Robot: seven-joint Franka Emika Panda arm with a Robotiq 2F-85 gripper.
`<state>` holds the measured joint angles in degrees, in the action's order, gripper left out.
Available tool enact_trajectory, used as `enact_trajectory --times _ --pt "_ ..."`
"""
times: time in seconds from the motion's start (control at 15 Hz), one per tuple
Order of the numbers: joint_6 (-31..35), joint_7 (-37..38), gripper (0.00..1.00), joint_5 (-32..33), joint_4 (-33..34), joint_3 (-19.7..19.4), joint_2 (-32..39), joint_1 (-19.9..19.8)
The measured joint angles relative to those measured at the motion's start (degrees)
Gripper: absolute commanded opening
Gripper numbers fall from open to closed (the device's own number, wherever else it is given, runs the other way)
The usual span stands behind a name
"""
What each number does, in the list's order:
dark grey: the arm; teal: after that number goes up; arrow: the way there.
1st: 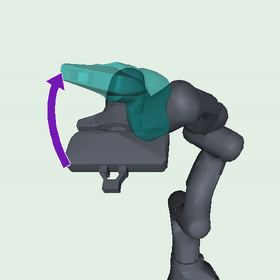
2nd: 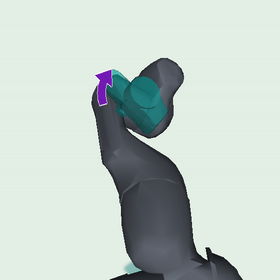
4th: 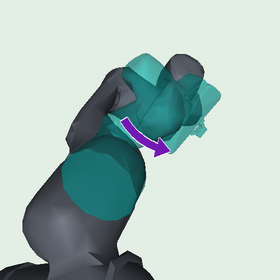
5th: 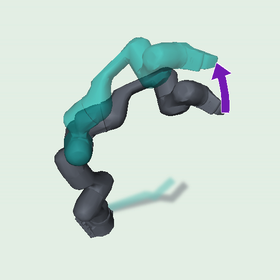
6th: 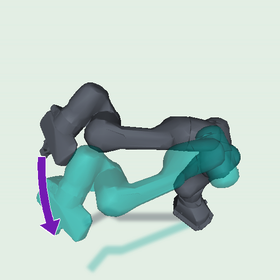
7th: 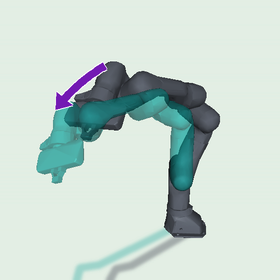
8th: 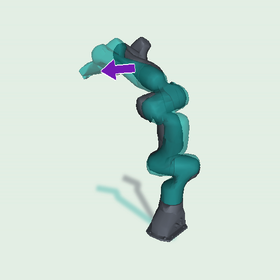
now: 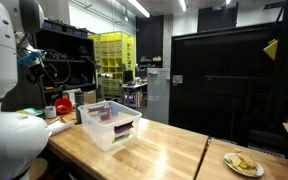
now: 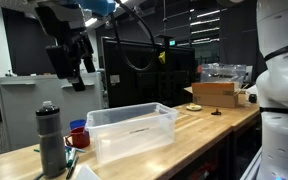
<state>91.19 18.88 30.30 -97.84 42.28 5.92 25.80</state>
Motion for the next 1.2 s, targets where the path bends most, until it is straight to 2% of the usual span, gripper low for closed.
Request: enact_trajectory --times 0.27,0.53,1.0,1.2 --pt "-0.8 2.0 1.0 3.1 3.8 -2.0 4.6 4.4" --pt "-1.4 6.4 1.0 4.6 7.4 -5.7 8.5 9.2" --pt "-4.5 23.6 1.0 4.3 14.5 -17.0 13.5 18.9" --pt "-6.0 29.9 1.0 4.3 16.7 -20.6 15.2 22.0"
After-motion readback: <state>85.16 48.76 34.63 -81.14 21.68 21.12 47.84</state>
